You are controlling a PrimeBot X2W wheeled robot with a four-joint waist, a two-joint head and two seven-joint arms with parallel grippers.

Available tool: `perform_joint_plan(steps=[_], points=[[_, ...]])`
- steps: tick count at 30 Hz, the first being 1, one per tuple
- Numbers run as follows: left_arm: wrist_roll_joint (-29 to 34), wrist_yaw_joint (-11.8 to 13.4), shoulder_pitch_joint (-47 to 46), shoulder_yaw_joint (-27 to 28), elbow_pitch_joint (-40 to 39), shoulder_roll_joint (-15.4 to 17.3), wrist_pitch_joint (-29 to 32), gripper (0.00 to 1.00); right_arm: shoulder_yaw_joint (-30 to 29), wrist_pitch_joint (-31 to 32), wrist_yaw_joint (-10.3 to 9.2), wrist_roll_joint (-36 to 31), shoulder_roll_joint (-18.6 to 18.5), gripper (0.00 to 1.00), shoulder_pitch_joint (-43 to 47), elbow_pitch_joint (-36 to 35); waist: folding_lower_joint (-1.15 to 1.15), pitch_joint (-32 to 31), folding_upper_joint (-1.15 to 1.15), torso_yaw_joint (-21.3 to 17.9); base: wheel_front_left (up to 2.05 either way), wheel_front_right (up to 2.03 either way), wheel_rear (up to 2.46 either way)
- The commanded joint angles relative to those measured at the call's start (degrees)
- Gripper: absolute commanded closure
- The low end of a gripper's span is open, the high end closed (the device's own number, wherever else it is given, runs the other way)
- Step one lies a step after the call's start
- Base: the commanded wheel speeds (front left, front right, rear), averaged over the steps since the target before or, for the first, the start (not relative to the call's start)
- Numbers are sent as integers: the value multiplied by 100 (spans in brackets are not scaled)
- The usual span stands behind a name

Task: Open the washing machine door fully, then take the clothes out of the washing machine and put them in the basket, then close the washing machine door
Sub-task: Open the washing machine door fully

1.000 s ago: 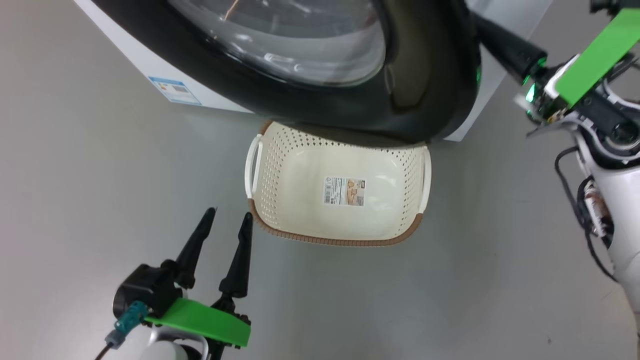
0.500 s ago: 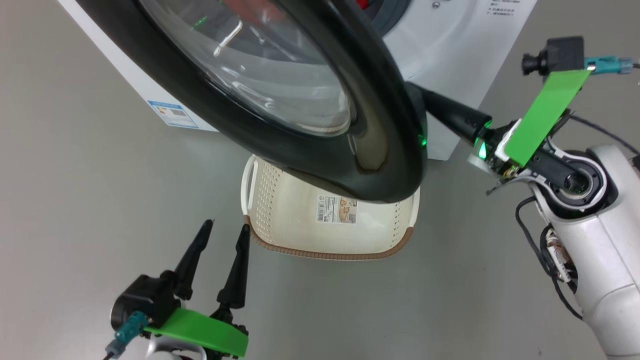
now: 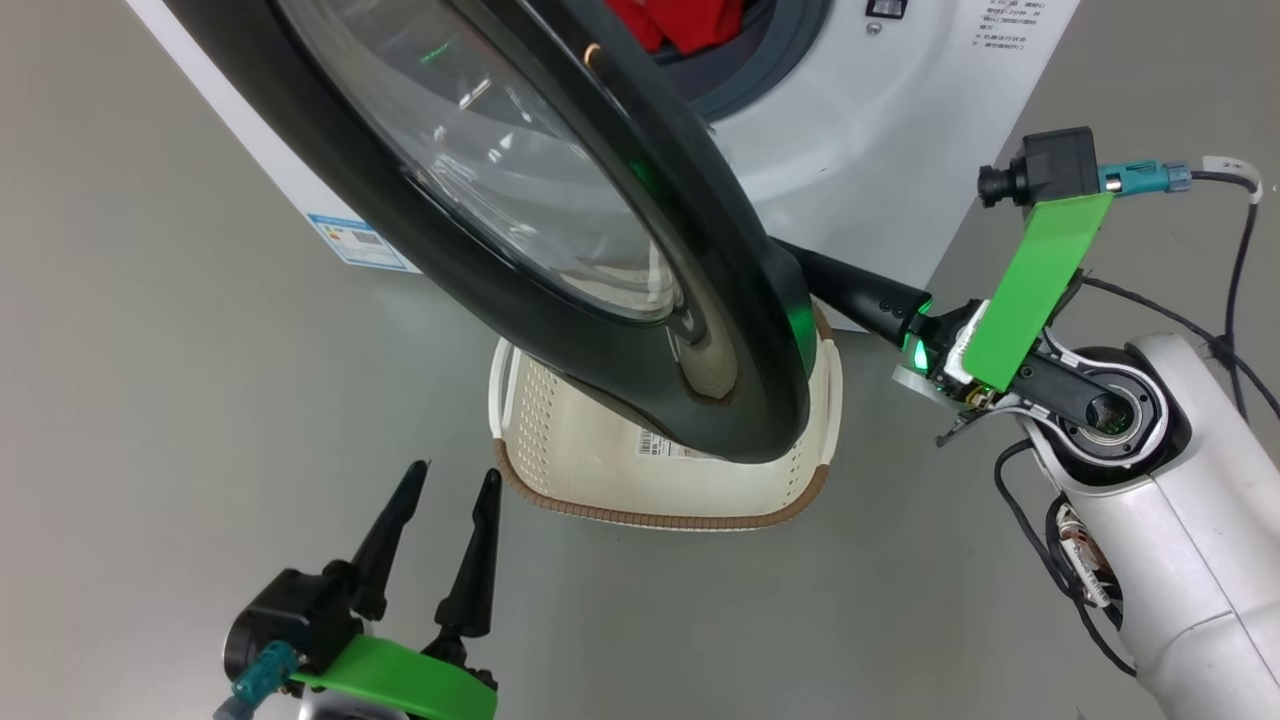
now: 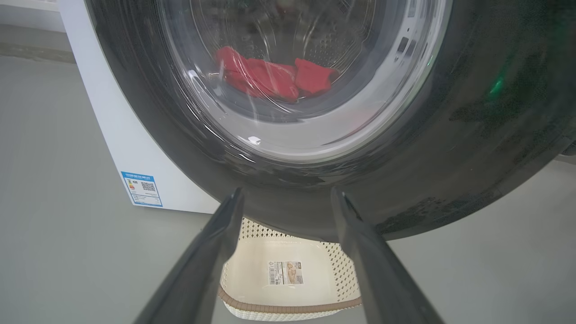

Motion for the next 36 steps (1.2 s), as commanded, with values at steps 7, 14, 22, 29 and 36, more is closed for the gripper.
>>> perform_joint_plan(steps=[7, 14, 22, 29, 36], points=[[5, 11, 19, 190, -171, 85, -54, 0, -91, -371, 45, -273, 3, 33, 193, -109, 0, -23, 0, 2, 0, 0, 0], [38, 4, 71, 236, -135, 85, -54, 0, -75, -993, 45, -601, -133, 0, 408, 123, 0, -119, 0, -60, 0, 0, 0], [122, -7, 162, 346, -91, 85, -54, 0, -24, -1626, 45, -612, -266, 0, 916, 258, 0, -298, 0, -188, 0, 0, 0], [177, -17, 313, 491, -99, 85, -54, 0, 21, -2035, 45, -468, -295, 0, 1517, 336, 0, -481, 0, -387, 0, 0, 0], [234, -25, 425, 602, -116, 85, -54, 0, 64, -2373, 45, -415, -334, 0, 1992, 348, 0, -566, 0, -619, 0, 0, 0]])
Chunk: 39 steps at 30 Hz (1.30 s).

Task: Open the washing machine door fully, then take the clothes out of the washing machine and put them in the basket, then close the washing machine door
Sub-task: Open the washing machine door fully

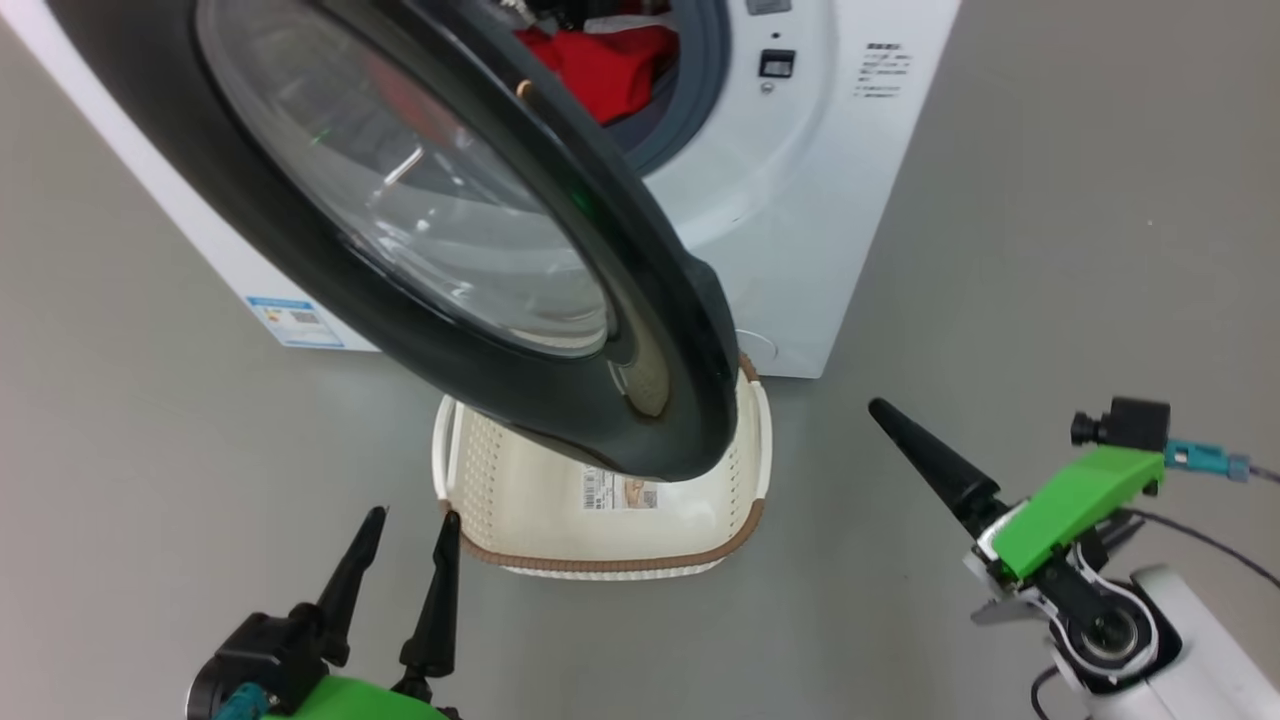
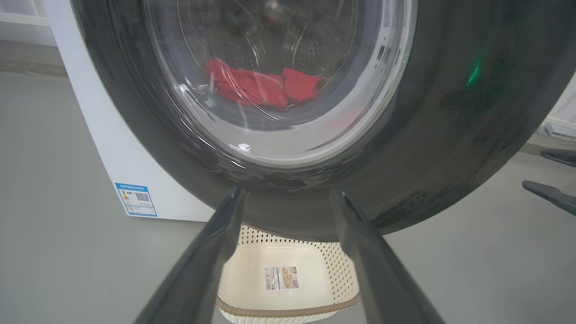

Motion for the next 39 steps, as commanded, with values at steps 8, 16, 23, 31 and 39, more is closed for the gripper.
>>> perform_joint_plan(steps=[8, 16, 23, 31, 39], points=[[101, -30, 60, 226, -118, 78, -54, 0, 123, -421, 45, -16, -168, 0, 483, -148, 0, -75, 0, -239, 0, 0, 0], [178, -35, 100, 222, -105, 78, -54, 0, 415, -1070, 45, -369, -328, 0, 793, 76, 0, -129, 0, -381, 0, 0, 0], [150, -37, 100, 243, -72, 78, -54, 0, 1064, -2059, 45, -1107, -540, 0, 696, 326, 0, -97, 0, -424, 0, 0, 0], [164, -38, 106, 282, -39, 78, -54, 0, 1630, -2743, 45, -1897, -787, 0, 499, 604, 0, -106, 0, -424, 0, 0, 0], [167, -39, 119, 315, -35, 78, -54, 0, 646, -2757, 45, -3598, -478, 0, 710, 507, 0, -102, 0, -431, 0, 0, 0]])
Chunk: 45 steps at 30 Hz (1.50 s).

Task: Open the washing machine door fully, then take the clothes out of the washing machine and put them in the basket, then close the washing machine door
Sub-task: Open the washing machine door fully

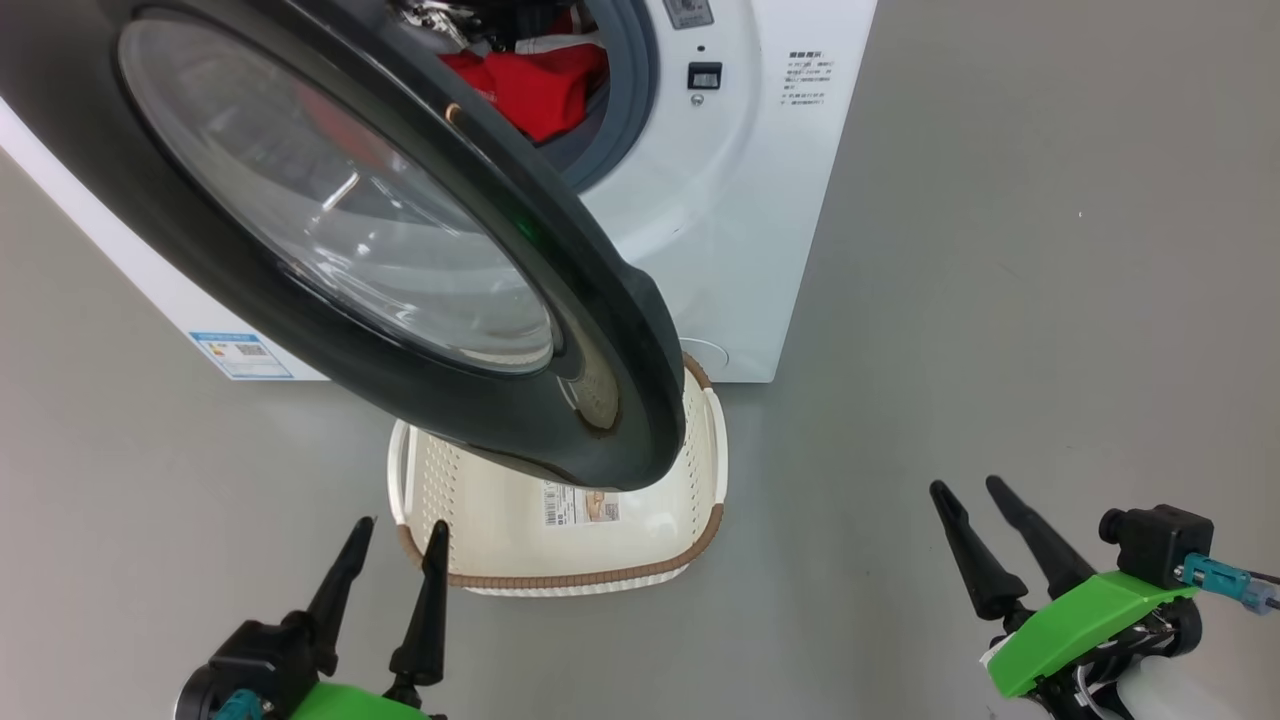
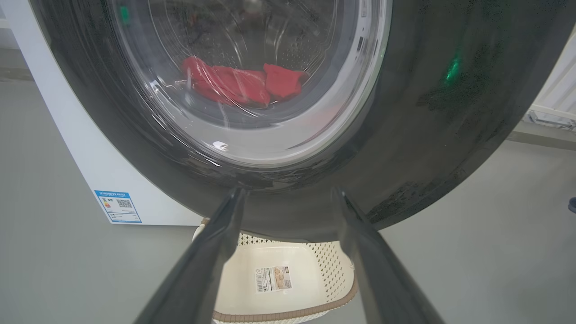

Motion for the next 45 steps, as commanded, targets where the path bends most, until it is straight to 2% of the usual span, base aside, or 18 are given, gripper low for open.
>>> perform_joint_plan(steps=[1, 9, 16, 26, 42, 43, 45], points=[[22, -31, 45, 196, -105, 63, -54, 0, -176, -76, 44, -446, 59, 0, 130, -182, 0, 3, 0, 2, 0, 0, 0], [31, -31, 48, 189, -88, 63, -54, 0, -1343, -77, 44, -2048, 566, 0, 536, -738, 0, -22, 0, -3, 0, 0, 0], [47, -32, 60, 159, -100, 63, -54, 0, -2035, -77, 44, -2923, 934, 0, 862, -1260, 0, -55, 0, 28, 0, 0, 0], [49, -32, 88, 129, -155, 63, -54, 0, -2261, -77, 44, -3284, 1125, 0, 1123, -1398, 0, -86, 0, 85, 0, 0, 0], [42, -32, 92, 102, -167, 63, -54, 0, -2150, -77, 44, -3202, 1163, 0, 1062, -1545, 0, -88, 0, 119, 0, 0, 0], [40, -32, 91, 101, -169, 63, -54, 0, -2120, -77, 44, -3143, 1172, 49, 1042, -1580, 0, -86, 0, 129, 0, 0, 0], [36, -32, 91, 97, -174, 63, -54, 0, -2050, -77, 44, -2950, 1196, 91, 978, -1644, 0, -82, 0, 153, 0, 0, 0]])
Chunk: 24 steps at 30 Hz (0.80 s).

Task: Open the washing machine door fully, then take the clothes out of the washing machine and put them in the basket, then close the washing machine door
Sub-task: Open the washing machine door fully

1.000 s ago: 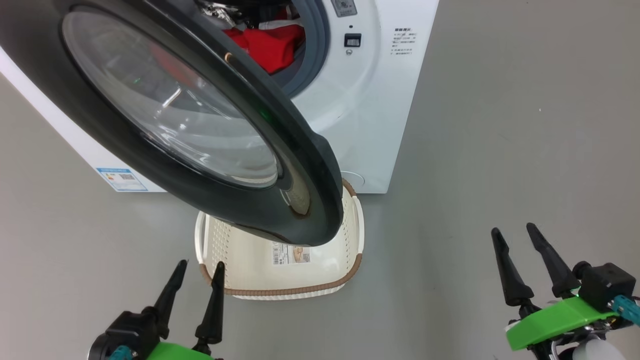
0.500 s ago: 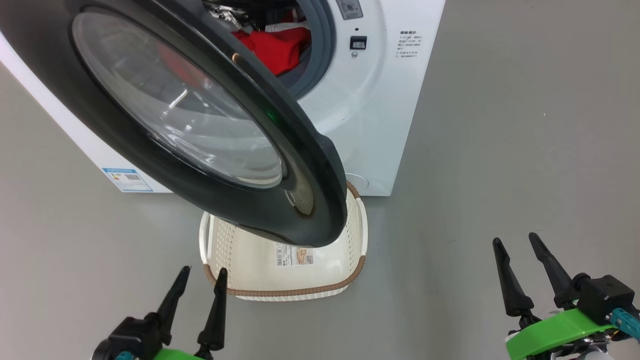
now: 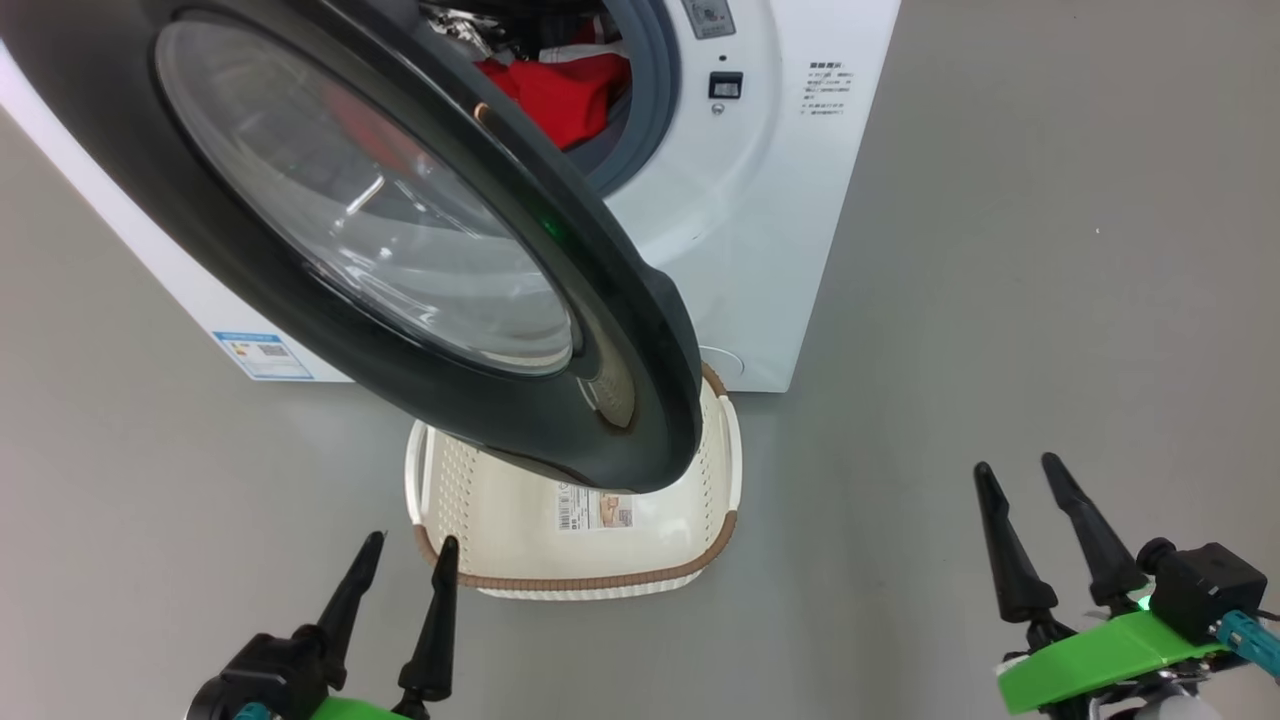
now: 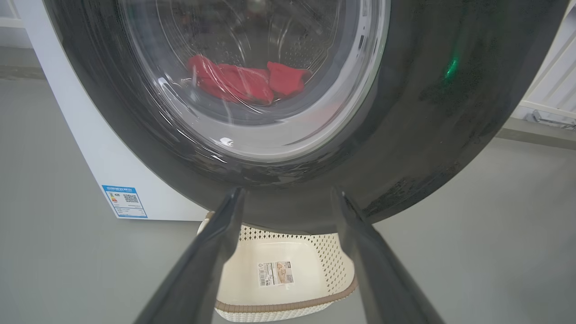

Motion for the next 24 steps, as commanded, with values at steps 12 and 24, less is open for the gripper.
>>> perform_joint_plan(steps=[12, 24], points=[[-48, -31, -70, 120, -155, 63, -54, 0, 950, -52, 43, 2578, 36, 100, -1099, -616, 0, 96, 0, 189, 0, 0, 0], [-194, -24, -181, -38, -137, 63, -54, 0, 2365, 876, 43, 6695, -762, 100, -2318, -761, 0, 269, 0, 471, 0, 0, 0]])
